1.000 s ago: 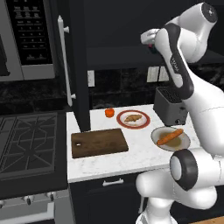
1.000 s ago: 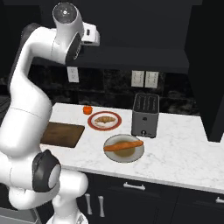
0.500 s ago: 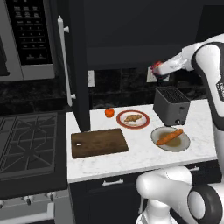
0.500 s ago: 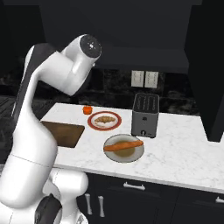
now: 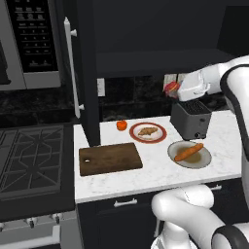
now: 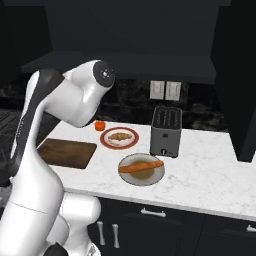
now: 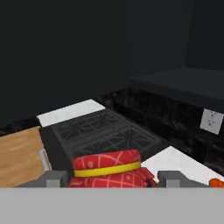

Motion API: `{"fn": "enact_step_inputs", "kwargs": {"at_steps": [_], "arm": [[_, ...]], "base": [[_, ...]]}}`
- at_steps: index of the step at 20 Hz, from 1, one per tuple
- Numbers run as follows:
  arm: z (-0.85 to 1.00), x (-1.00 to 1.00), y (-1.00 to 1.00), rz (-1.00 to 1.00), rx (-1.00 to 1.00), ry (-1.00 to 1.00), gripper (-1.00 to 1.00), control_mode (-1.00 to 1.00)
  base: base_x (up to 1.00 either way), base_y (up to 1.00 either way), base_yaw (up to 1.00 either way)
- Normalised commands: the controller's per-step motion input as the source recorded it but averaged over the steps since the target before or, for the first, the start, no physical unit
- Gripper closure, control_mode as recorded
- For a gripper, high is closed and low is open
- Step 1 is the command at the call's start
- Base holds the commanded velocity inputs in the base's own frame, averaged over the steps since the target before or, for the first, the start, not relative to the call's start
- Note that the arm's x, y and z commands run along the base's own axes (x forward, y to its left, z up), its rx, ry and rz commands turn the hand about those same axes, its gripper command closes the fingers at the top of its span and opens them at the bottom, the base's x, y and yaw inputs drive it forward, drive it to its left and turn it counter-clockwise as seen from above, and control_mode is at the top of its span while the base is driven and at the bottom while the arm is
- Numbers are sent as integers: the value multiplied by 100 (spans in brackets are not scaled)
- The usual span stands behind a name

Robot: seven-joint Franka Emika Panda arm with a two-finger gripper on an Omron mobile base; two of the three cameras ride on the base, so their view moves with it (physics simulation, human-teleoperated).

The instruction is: From the different types of pastries on the counter, select a croissant and place it on the cutting board. Then retrieve a jar of jam from the cabinet and place it alongside the croissant on the cutting board.

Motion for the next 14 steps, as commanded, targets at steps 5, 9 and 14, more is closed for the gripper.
{"fn": "enact_step_inputs", "kwargs": {"at_steps": [5,9,14], "arm": [[-11,-3,33,22,55,-14,100,-100],[-24,0,12,21,46,-15,100,-100],[-15,-5,1,1,1,0,100,-100]], "base": [[0,0,0],[0,0,0],[0,0,0]]}}
